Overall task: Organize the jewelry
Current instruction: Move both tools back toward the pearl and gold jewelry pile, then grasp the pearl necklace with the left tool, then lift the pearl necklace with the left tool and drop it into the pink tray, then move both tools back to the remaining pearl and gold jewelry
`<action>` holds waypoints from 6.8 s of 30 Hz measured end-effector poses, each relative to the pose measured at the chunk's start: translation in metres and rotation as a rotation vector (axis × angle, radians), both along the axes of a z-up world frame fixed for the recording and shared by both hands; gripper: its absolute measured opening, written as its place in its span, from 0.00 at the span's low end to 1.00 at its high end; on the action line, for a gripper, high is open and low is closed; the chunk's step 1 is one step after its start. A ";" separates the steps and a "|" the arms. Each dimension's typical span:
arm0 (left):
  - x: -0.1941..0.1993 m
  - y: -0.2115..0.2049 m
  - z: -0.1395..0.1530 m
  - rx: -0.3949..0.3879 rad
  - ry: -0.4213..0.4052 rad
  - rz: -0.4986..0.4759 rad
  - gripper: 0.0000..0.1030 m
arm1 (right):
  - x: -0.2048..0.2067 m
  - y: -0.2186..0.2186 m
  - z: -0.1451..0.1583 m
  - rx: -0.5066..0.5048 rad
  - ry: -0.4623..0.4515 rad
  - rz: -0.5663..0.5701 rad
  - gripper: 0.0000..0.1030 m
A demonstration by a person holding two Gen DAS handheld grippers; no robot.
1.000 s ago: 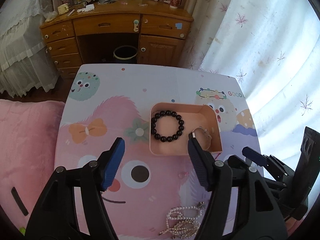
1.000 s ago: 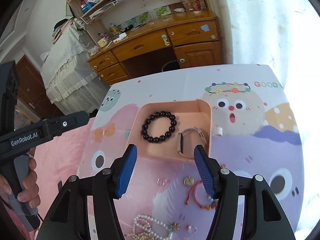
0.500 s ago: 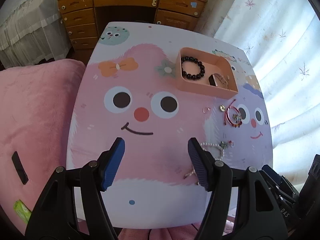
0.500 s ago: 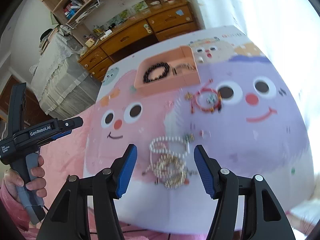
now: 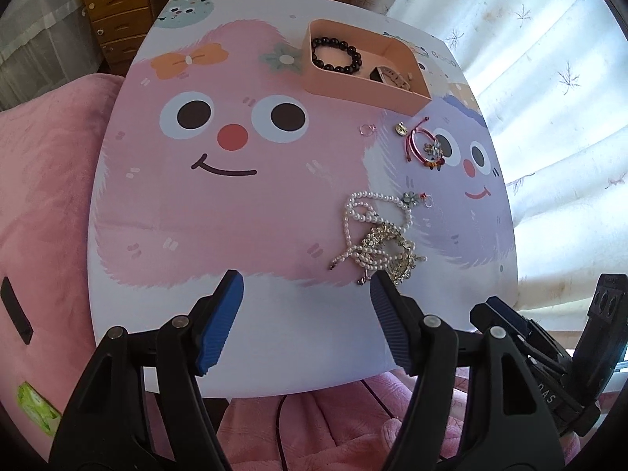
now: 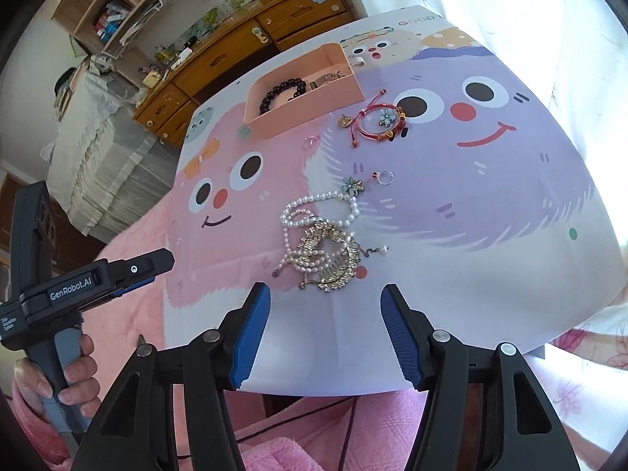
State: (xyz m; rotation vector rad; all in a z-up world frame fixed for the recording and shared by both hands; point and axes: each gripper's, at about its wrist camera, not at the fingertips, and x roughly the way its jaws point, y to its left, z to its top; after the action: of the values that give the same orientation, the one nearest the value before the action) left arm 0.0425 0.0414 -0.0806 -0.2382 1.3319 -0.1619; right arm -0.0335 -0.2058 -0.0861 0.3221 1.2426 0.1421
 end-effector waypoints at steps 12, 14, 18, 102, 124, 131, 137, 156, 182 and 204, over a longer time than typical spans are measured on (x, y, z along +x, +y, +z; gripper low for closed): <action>-0.005 -0.045 -0.043 -0.052 0.049 0.073 0.63 | 0.014 0.015 -0.003 -0.205 -0.128 0.446 0.43; -0.004 -0.052 -0.049 -0.079 0.040 0.107 0.63 | 0.018 0.016 -0.004 -0.235 -0.172 0.535 0.40; -0.001 -0.066 -0.062 -0.085 0.015 0.188 0.63 | 0.024 0.014 -0.011 -0.284 -0.267 0.694 0.40; -0.001 -0.045 -0.031 -0.054 -0.262 0.360 0.03 | 0.128 -0.012 -0.108 -0.204 -0.213 0.495 0.21; 0.075 -0.002 0.010 -0.194 -0.321 0.123 0.02 | 0.138 0.012 -0.096 -0.300 -0.149 0.339 0.06; 0.101 0.015 0.037 -0.244 -0.348 0.079 0.02 | 0.157 0.026 -0.060 -0.274 -0.203 0.260 0.06; 0.125 0.019 0.071 -0.266 -0.411 0.061 0.02 | 0.180 0.039 -0.018 -0.223 -0.284 0.250 0.06; 0.203 -0.015 0.147 -0.311 -0.594 0.008 0.03 | 0.277 0.043 0.077 -0.165 -0.454 0.260 0.06; 0.224 -0.012 0.040 -0.097 -0.295 0.070 0.58 | 0.301 -0.001 0.013 -0.053 -0.286 0.106 0.52; 0.098 -0.049 -0.015 -0.024 -0.183 -0.281 0.66 | 0.098 -0.018 -0.024 -0.096 -0.217 0.226 0.52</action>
State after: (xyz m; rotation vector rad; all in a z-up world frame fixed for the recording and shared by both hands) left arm 0.1407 -0.0074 -0.0956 -0.0537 1.1773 -0.4270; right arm 0.0646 -0.2234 -0.1104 0.0793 1.0642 0.3029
